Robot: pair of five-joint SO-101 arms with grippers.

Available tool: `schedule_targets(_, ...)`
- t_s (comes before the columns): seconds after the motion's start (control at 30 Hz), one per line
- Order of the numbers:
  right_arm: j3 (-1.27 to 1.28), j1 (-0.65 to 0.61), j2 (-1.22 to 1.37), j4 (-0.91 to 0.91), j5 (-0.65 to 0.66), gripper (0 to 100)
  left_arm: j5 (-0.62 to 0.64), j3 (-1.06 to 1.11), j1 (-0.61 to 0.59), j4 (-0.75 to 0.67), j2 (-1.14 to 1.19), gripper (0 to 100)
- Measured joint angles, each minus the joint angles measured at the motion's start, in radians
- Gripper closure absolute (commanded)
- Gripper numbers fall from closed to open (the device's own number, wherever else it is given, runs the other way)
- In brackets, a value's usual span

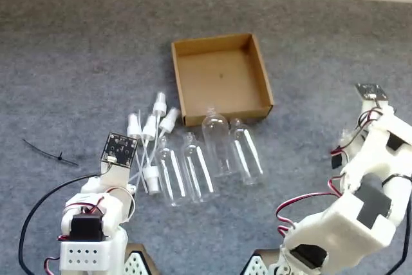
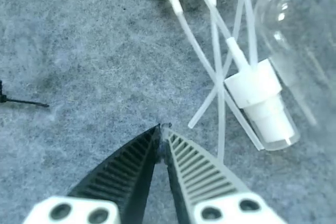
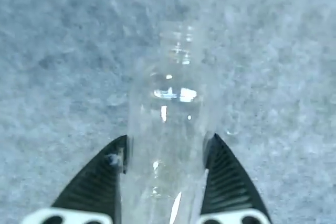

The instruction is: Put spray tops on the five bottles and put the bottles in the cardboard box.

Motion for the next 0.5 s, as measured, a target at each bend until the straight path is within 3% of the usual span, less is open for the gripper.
schedule_targets(0.17,0.002,-0.005,0.0,0.0,0.0,79.3,0.0,0.0,0.035,0.0,0.0,98)
schedule_targets(0.5,-0.018,-0.06,0.0,0.0,-0.115,79.1,0.0,0.0,0.035,0.0,0.0,98)
